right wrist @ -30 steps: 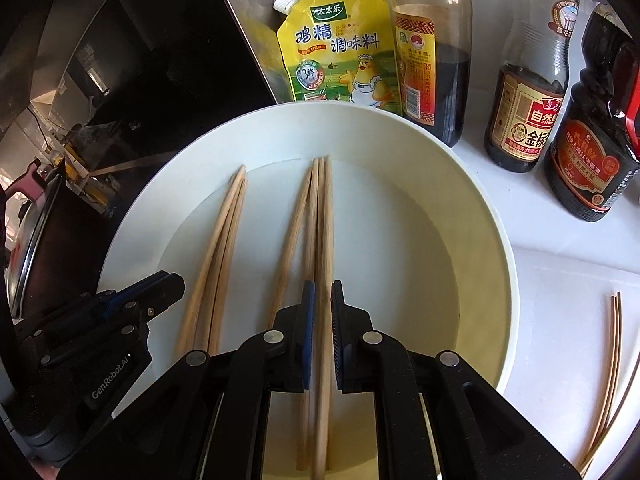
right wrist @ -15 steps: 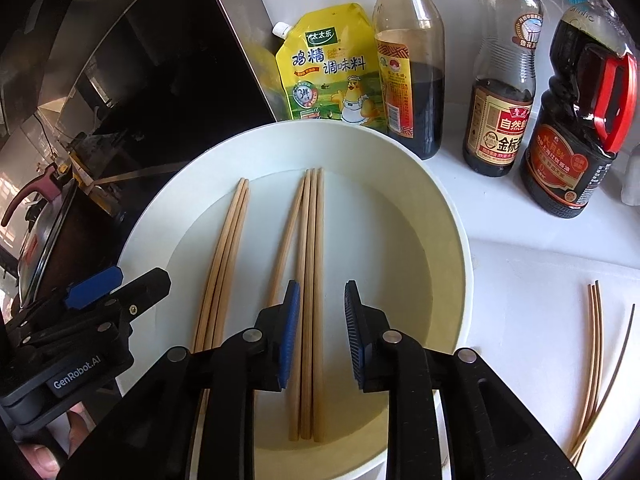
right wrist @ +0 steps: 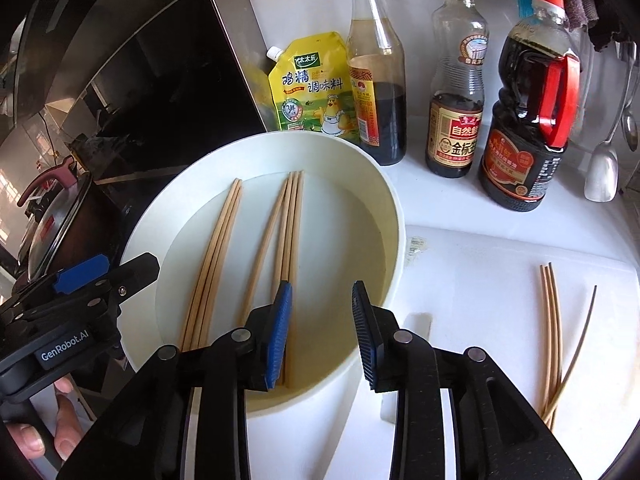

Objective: Organize utensils
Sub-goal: 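Move both open tools back over the remaining chopsticks on the board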

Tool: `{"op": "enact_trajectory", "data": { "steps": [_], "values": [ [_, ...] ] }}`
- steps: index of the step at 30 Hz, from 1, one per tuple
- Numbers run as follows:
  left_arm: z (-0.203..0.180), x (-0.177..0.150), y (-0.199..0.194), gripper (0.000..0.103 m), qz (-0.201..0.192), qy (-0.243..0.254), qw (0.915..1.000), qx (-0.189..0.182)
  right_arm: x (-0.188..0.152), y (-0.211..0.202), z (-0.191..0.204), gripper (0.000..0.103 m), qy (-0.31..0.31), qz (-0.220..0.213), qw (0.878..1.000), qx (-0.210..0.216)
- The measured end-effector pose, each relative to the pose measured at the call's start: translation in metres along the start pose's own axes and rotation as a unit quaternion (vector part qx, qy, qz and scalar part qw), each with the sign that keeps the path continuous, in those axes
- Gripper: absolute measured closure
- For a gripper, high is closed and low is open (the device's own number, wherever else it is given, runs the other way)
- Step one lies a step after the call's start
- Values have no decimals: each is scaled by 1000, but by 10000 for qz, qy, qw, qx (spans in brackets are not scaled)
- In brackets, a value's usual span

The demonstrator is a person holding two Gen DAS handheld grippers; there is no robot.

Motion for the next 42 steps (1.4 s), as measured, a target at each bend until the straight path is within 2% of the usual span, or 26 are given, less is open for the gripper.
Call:
{"op": "enact_trajectory", "data": {
  "steps": [13,26,35,42],
  "values": [
    [-46,-21,-27,21,-40,187,9997,-165,-37,-52,-63,60,169,-158,9988,-425],
    [-120,-39,-35,19,-36,461,9978,-465,-69,-80,-150,54,590,-134,9939,-918],
    [-166,-47,-28,15,-65,626,9963,-589,-82,-65,-197,49,812,32,9906,-1102],
    [-184,-55,-19,14,25,661,9963,-550,-84,-44,-202,48,772,179,9913,-1055]
  ]
}}
Point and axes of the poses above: each gripper's, at about its wrist camera, not at the fingertips, and y roughly the way its jaws point, z to its left, x to its top, the point moved 6 cm from there along y, roughly the way its jaws point, and after that the axes turned 5 degrees about y, right-handed, at the moved point
